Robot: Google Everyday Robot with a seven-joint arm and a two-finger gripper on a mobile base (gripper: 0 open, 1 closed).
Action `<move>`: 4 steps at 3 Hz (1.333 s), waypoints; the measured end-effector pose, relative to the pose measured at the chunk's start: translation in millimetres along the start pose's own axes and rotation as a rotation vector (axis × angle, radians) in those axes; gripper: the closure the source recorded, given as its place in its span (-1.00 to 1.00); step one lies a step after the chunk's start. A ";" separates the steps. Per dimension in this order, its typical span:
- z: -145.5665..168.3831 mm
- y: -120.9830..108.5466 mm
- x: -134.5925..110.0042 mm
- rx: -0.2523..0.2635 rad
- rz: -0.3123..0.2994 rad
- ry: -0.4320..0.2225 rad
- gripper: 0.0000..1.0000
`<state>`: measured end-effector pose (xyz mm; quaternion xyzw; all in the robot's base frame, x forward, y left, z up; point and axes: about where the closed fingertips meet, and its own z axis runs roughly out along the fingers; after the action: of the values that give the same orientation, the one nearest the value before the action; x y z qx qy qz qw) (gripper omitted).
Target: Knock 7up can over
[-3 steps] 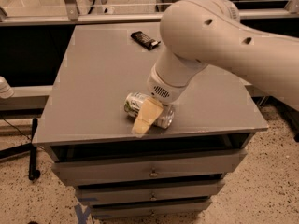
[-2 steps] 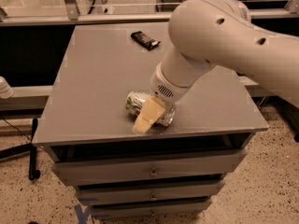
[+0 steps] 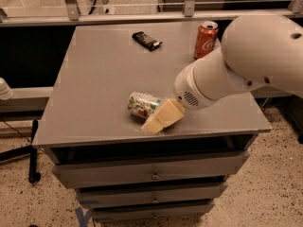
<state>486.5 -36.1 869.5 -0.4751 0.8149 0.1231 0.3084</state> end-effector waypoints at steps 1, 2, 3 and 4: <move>-28.7 -8.3 9.1 0.029 0.029 -0.132 -1.00; -51.9 -12.3 15.6 0.011 0.057 -0.261 -1.00; -67.0 -2.7 6.9 -0.088 0.060 -0.443 -1.00; -88.0 0.5 4.9 -0.093 0.059 -0.556 -1.00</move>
Offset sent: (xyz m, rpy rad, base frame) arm -0.0462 -0.0473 0.0945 0.5666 -0.2945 0.1729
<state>450.4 -82.7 935.0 -0.4128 0.7061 0.2948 0.4942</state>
